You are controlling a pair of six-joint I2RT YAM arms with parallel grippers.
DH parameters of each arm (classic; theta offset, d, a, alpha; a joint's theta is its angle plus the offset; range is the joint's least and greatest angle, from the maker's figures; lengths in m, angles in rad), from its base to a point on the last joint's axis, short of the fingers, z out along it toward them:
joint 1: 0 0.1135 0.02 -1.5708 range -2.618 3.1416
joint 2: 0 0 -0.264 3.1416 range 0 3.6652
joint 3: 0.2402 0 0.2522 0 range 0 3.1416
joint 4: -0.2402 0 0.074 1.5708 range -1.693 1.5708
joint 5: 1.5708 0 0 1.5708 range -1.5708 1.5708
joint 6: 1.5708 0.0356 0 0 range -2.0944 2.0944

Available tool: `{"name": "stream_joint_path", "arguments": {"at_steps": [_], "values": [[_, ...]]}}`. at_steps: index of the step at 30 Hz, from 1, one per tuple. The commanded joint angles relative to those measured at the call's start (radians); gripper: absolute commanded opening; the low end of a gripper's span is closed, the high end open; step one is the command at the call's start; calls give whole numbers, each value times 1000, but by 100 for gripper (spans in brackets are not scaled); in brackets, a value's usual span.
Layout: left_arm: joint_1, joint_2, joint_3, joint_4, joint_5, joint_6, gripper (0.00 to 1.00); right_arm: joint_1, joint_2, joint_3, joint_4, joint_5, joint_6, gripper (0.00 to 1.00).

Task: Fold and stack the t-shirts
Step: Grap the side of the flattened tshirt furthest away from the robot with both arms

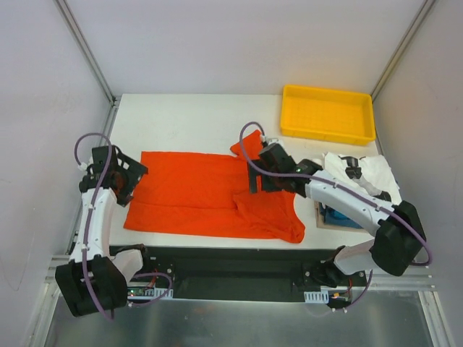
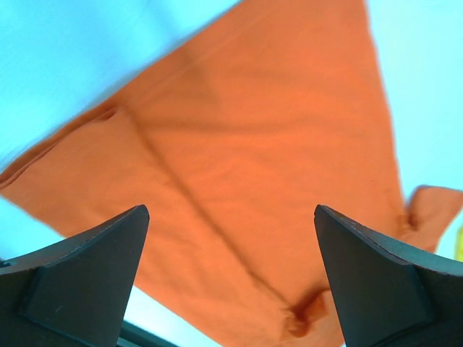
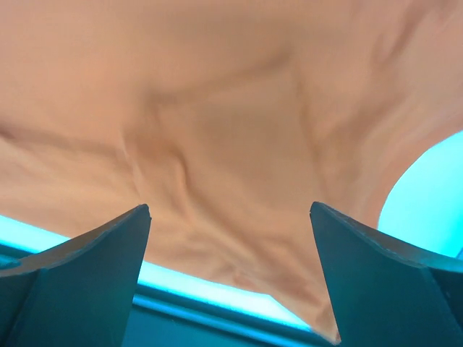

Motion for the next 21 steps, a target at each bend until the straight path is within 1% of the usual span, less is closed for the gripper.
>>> {"name": "stream_joint_path", "arguments": {"at_steps": [1,2,3,5,6,7,8,9,10,11,12,13,14,15,16,18,21], "values": [[9,139,195,-13,-31,15,99,-117,9,135,36,-54,-99,97],[7,177,230,-12,-33,24,99,-143,23,166,36,-49,-116,97],[9,254,301,-15,-33,43,99,-154,40,222,33,-36,-157,97],[3,334,370,-13,-33,58,99,-183,107,287,25,-16,-197,97],[-2,413,431,-13,-42,60,99,-195,133,346,27,-16,-234,97],[-13,456,465,-13,-43,61,98,-206,194,376,28,-20,-249,97],[-17,496,499,-13,-39,69,97,-229,227,405,35,-26,-262,97],[-25,573,565,-15,-59,77,92,-241,262,442,36,-57,-266,97],[-30,610,599,-13,-72,83,90,-255,335,510,38,-77,-292,97],[-37,645,631,-15,-86,90,87,-284,374,555,36,-95,-296,97],[-39,711,690,-19,-117,98,84,-298,411,595,36,-142,-299,97],[-39,742,717,-22,-125,103,78,-314,484,678,30,-164,-294,97],[-39,771,741,-28,-134,110,76,-341,517,716,24,-187,-291,97],[-40,821,784,-36,-143,117,74,-353,550,749,24,-245,-291,97],[-40,845,803,-42,-163,121,70,-366,611,785,24,-261,-282,97],[-40,904,847,-47,-187,130,67,-396,675,882,22,-305,-277,97],[-40,980,893,-56,-214,138,64,-426,841,1025,-1,-335,-276,97]]}}
